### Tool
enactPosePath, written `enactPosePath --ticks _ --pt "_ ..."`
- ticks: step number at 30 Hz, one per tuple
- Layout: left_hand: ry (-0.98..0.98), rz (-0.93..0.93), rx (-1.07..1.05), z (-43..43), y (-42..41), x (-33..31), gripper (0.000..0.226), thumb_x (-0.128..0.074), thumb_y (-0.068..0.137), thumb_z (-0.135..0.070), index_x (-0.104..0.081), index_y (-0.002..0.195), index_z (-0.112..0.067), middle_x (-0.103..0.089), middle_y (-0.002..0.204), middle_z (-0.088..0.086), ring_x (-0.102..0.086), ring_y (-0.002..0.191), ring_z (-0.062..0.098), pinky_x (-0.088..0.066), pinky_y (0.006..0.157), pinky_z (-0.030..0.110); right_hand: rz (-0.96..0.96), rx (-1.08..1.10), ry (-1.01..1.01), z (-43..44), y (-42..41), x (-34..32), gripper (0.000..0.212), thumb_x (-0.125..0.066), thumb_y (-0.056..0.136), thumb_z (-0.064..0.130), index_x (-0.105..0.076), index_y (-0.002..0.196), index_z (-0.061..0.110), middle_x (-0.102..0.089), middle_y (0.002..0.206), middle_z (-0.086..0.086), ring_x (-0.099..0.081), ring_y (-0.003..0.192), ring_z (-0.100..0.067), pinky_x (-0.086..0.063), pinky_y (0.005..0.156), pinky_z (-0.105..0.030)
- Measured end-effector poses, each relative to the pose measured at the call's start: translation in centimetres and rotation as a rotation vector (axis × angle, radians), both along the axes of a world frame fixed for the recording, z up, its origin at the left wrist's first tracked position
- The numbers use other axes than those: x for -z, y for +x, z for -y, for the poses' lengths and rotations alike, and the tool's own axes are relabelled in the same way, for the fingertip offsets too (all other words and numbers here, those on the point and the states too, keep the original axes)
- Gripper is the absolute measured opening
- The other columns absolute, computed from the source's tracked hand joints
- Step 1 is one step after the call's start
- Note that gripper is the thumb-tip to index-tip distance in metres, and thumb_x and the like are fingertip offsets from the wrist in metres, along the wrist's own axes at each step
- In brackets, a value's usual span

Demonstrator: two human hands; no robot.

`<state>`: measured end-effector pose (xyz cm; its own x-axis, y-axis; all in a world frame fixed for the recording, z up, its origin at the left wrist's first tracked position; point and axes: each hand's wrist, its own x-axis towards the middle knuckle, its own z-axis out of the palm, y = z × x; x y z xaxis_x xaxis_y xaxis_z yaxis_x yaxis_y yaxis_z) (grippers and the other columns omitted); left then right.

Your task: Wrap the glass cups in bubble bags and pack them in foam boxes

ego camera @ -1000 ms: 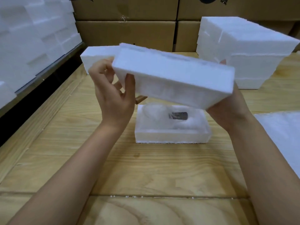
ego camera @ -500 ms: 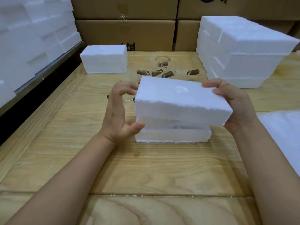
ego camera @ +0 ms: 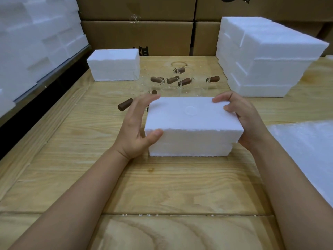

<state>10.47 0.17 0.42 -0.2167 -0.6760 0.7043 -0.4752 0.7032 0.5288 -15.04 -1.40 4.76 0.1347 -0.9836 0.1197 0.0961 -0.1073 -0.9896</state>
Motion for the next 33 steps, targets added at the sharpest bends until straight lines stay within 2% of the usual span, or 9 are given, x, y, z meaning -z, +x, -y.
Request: enactPosePath --ticks 5,9,11,13,18,23,28,31,33 --pt "0.031 0.056 -0.009 0.0 0.1 -0.2 0.062 -0.052 0.074 -0.044 -0.048 0.125 -0.010 -0.049 0.125 0.014 -0.045 0.119 0.018 -0.031 0.105 0.023 -0.034 -0.014 -0.024 0.3 -0.4 0.5 0.027 -0.046 0.070 0.012 -0.068 0.084 0.021 -0.069 0.079 0.011 -0.061 0.071 -0.011 -0.047 0.056 -0.024" --pt "0.117 0.028 -0.001 0.0 0.1 0.0 0.058 -0.053 0.071 -0.047 -0.050 0.120 -0.016 -0.043 0.122 0.010 -0.040 0.119 0.003 -0.034 0.102 0.022 -0.004 -0.020 0.015 0.4 -0.3 1.3 0.033 -0.038 0.086 0.000 -0.065 0.088 0.019 -0.069 0.076 0.011 -0.061 0.067 -0.013 -0.046 0.053 -0.023" --pt "0.153 0.019 0.009 0.0 0.3 0.2 0.055 -0.054 0.071 -0.048 -0.049 0.119 -0.021 -0.041 0.123 0.008 -0.041 0.118 0.006 -0.038 0.099 0.027 0.021 -0.023 0.024 0.4 -0.2 1.5 0.035 -0.035 0.088 -0.002 -0.064 0.087 0.019 -0.069 0.075 0.011 -0.062 0.064 -0.011 -0.047 0.050 -0.021" --pt "0.209 -0.004 0.044 -0.2 0.3 0.2 0.053 -0.055 0.072 -0.048 -0.048 0.120 -0.027 -0.045 0.123 0.006 -0.046 0.115 0.011 -0.038 0.096 0.024 0.042 -0.033 0.023 0.3 -0.1 1.6 0.035 -0.035 0.089 -0.001 -0.063 0.087 0.019 -0.069 0.075 0.012 -0.062 0.063 -0.009 -0.047 0.050 -0.020" --pt "0.365 -0.013 0.149 -0.5 0.6 -0.2 0.061 -0.060 0.072 -0.050 -0.042 0.129 -0.038 -0.047 0.133 -0.012 -0.048 0.119 0.002 -0.036 0.093 0.009 0.022 -0.178 0.051 0.2 -1.1 1.8 0.028 -0.043 0.084 0.020 -0.068 0.092 0.031 -0.070 0.083 0.014 -0.062 0.063 -0.010 -0.044 0.042 -0.019" --pt "0.438 0.113 0.175 -0.6 1.0 -0.3 0.092 -0.077 0.058 -0.052 -0.026 0.134 -0.050 -0.022 0.134 -0.049 -0.031 0.123 -0.021 -0.027 0.092 -0.002 0.088 -0.192 0.068 0.4 -1.5 1.9 0.027 -0.046 0.090 0.019 -0.067 0.101 0.032 -0.071 0.090 0.011 -0.065 0.066 -0.010 -0.046 0.046 -0.018" --pt "0.434 0.110 0.137 -0.9 0.7 -0.7 0.088 -0.077 0.059 -0.051 -0.028 0.131 -0.048 -0.026 0.124 -0.053 -0.035 0.115 -0.024 -0.027 0.087 -0.005 0.084 -0.139 0.008 0.4 -1.7 2.0 0.013 -0.060 0.086 0.033 -0.065 0.097 0.034 -0.068 0.085 0.011 -0.062 0.065 -0.009 -0.048 0.047 -0.020" --pt "0.451 0.097 0.140 -1.0 0.7 -0.8 0.088 -0.078 0.059 -0.051 -0.028 0.131 -0.048 -0.026 0.123 -0.054 -0.036 0.114 -0.024 -0.028 0.086 -0.005 0.039 -0.248 -0.012 0.1 -2.4 1.8 0.030 -0.066 0.078 0.055 -0.065 0.098 0.033 -0.067 0.091 0.014 -0.063 0.069 -0.007 -0.047 0.049 -0.018" --pt "0.476 0.114 0.153 -1.0 0.8 -0.9 0.092 -0.078 0.056 -0.052 -0.024 0.130 -0.052 -0.023 0.123 -0.055 -0.034 0.115 -0.026 -0.029 0.087 -0.004 -0.021 -0.323 0.019 0.0 -2.6 1.7 0.030 -0.068 0.078 0.053 -0.065 0.099 0.034 -0.065 0.096 0.017 -0.063 0.072 -0.008 -0.048 0.051 -0.020"
